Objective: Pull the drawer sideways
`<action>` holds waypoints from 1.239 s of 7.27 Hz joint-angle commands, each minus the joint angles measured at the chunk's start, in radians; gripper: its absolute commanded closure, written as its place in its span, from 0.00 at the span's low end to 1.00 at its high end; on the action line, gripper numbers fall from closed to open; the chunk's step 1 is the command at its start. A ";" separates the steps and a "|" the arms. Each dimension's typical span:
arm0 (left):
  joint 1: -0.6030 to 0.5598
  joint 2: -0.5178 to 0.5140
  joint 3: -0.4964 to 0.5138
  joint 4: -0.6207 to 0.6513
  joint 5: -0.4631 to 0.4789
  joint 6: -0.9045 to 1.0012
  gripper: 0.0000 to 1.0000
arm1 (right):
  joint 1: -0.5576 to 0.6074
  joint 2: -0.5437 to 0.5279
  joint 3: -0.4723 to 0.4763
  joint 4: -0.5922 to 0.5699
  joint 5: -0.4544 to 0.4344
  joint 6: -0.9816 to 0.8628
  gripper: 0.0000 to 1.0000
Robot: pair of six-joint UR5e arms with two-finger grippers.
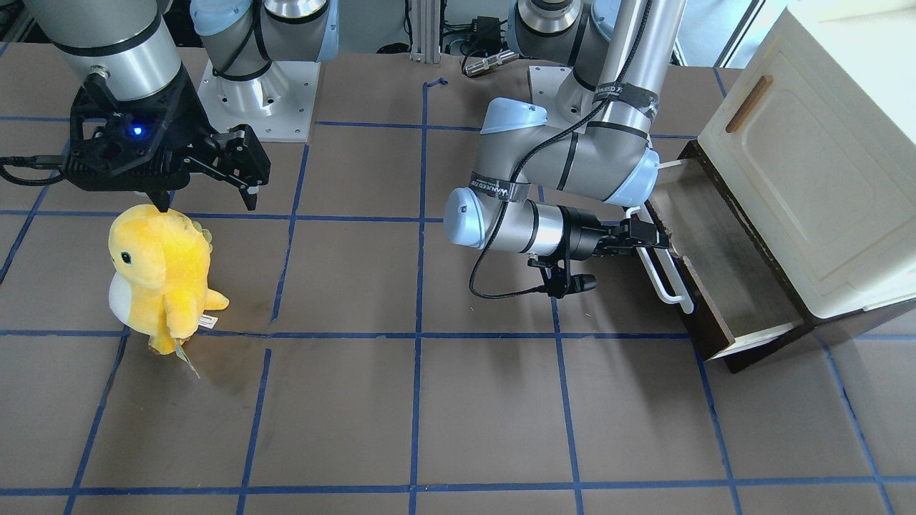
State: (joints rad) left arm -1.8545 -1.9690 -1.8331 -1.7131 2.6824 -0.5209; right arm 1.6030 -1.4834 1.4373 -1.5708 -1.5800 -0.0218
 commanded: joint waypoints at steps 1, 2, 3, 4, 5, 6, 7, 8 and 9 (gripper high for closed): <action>-0.017 0.040 0.038 -0.003 -0.024 0.034 0.00 | 0.000 0.000 0.000 0.000 0.000 0.000 0.00; -0.037 0.079 0.114 0.000 -0.144 0.208 0.00 | 0.000 0.000 0.000 0.000 0.000 0.000 0.00; -0.040 0.123 0.193 -0.005 -0.242 0.340 0.00 | 0.000 0.000 0.000 0.000 0.000 0.000 0.00; -0.037 0.183 0.239 -0.010 -0.365 0.404 0.00 | 0.000 0.000 0.000 0.000 0.000 0.000 0.00; -0.031 0.240 0.254 -0.014 -0.465 0.421 0.00 | 0.000 0.000 0.000 0.000 0.000 0.000 0.00; -0.005 0.283 0.270 -0.011 -0.612 0.432 0.00 | 0.000 0.000 0.000 0.000 0.000 0.000 0.00; 0.061 0.318 0.282 -0.010 -0.779 0.438 0.00 | 0.000 0.000 0.000 0.000 0.000 0.000 0.00; 0.122 0.341 0.285 -0.007 -0.902 0.438 0.00 | 0.000 0.000 0.000 0.000 0.000 0.000 0.00; 0.174 0.361 0.287 -0.005 -0.971 0.446 0.00 | 0.000 0.000 0.000 0.000 0.000 0.000 0.00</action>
State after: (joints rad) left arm -1.7493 -1.6375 -1.5510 -1.7205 1.8320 -0.0829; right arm 1.6030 -1.4834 1.4373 -1.5708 -1.5800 -0.0215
